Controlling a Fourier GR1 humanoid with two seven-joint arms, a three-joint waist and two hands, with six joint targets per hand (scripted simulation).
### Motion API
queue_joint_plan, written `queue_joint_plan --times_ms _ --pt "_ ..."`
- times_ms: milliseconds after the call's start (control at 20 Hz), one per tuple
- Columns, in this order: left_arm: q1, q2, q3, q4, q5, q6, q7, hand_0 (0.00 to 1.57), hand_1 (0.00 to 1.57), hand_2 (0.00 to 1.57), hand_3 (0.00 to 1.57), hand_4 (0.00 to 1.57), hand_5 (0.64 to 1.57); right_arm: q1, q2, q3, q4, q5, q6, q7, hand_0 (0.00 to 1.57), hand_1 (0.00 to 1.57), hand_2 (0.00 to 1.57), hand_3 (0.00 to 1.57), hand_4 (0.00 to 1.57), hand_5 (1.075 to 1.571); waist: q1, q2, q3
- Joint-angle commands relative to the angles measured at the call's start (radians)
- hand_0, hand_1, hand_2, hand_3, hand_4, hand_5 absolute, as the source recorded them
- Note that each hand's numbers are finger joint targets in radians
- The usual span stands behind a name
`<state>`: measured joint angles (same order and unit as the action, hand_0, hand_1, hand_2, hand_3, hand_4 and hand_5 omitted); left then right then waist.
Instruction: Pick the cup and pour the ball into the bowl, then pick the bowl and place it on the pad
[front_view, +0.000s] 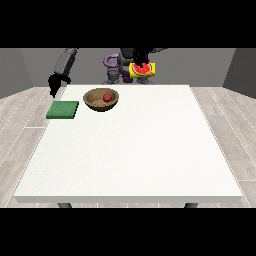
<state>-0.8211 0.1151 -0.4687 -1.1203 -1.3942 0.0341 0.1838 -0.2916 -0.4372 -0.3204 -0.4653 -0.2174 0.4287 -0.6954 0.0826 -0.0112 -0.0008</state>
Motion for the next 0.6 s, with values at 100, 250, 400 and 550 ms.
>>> queue_joint_plan --times_ms 100,250,400,550 --pt "0.215 0.054 0.208 -0.057 0.288 0.147 -0.141 1.55 1.55 1.57 1.46 1.01 1.523 0.023 -0.001 -0.029 -0.021 -0.039 0.016 -0.011 0.00 0.00 0.35 0.28 0.70 1.562 0.093 0.041 -0.0045" --pt "0.361 -0.015 0.247 -0.061 0.440 0.243 -0.254 1.39 1.39 1.21 0.95 1.30 1.571 -0.002 -0.014 -0.046 -0.043 -0.052 -0.017 -0.010 0.00 0.00 0.36 0.33 0.72 1.563 0.143 0.145 -0.0102" --pt "0.453 -0.018 0.314 -0.072 0.595 0.315 -0.420 1.28 1.28 1.11 0.78 1.42 1.571 -0.001 -0.010 -0.079 -0.057 -0.079 -0.039 -0.051 0.00 0.00 0.41 0.28 0.70 1.550 0.198 0.236 -0.0112" --pt "0.481 0.015 0.406 -0.057 0.765 0.325 -0.624 1.28 1.28 1.10 0.75 1.42 1.567 -0.007 -0.027 -0.089 -0.088 -0.096 -0.031 -0.039 0.00 0.00 0.39 0.24 0.69 1.546 0.210 0.291 -0.0095"
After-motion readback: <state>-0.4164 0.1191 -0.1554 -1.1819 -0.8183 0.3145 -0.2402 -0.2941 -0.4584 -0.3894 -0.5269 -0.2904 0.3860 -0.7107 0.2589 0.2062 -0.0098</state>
